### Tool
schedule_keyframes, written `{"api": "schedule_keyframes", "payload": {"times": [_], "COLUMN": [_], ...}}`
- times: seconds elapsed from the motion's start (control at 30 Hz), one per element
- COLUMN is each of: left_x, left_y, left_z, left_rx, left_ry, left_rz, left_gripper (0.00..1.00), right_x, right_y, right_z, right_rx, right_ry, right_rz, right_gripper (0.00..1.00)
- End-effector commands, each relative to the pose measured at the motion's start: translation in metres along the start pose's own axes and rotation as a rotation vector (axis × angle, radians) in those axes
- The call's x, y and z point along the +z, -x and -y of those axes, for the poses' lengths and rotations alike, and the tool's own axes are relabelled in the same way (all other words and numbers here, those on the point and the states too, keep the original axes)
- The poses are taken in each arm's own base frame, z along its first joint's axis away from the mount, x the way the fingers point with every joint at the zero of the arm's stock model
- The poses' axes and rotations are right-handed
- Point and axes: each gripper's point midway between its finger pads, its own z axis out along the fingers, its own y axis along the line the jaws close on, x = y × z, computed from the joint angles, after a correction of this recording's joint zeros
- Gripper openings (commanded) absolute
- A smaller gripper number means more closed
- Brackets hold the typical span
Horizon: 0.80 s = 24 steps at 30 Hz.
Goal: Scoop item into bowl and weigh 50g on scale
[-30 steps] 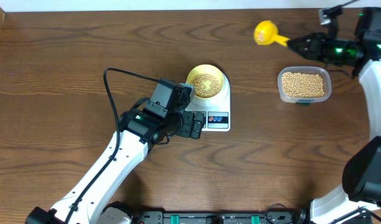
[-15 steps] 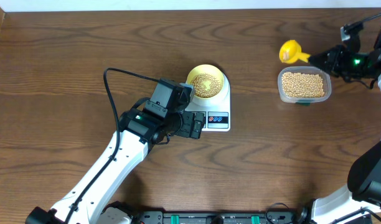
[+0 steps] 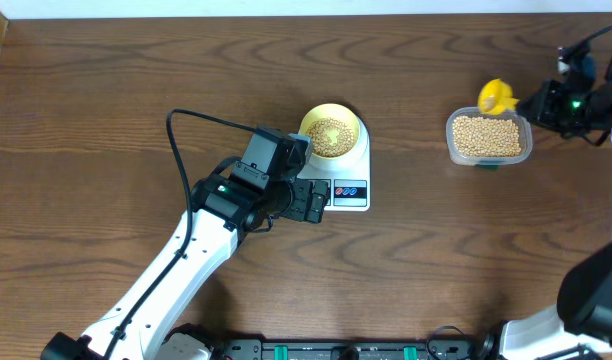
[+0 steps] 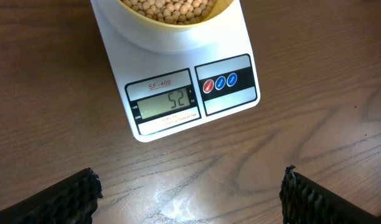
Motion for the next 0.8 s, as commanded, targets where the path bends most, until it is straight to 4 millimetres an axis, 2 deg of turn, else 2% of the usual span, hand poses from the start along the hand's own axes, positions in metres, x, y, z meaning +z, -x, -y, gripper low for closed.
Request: {"api": "schedule_keyframes", "payload": {"times": [0.0, 0.2, 0.3, 0.53, 0.63, 0.77], "left_x": [-0.002, -0.002, -0.002, -0.002, -0.002, -0.002], "left_y": [-0.002, -0.001, -0.002, -0.002, -0.001, -0.001], "left_z": [0.0, 0.0, 0.0, 0.0, 0.0, 0.0], "left_rx": [0.006, 0.006, 0.006, 0.006, 0.006, 0.006], "left_ry": [-0.004, -0.005, -0.004, -0.004, -0.005, -0.005], "left_rz": [0.004, 0.004, 0.004, 0.004, 0.004, 0.004], "left_gripper": [0.94, 0.94, 0.94, 0.94, 0.94, 0.94], "right_x": [-0.025, -0.022, -0.019, -0.023, -0.024, -0.022], "right_y": [0.006, -0.016, -0.025, -0.03, -0.029, -0.029], "right_z": [0.012, -0.003, -0.004, 0.007, 0.002, -0.01], "right_rx": [-0.055, -0.097, -0.122, -0.241, -0.307, -0.364], "right_ry": [-0.165, -0.167, -0.213, -0.505, -0.596, -0.636], "right_rz": [0.061, -0.028, -0.066, -0.103, -0.098, -0.094], "right_gripper": [0.01, 0.01, 0.01, 0.01, 0.01, 0.01]}}
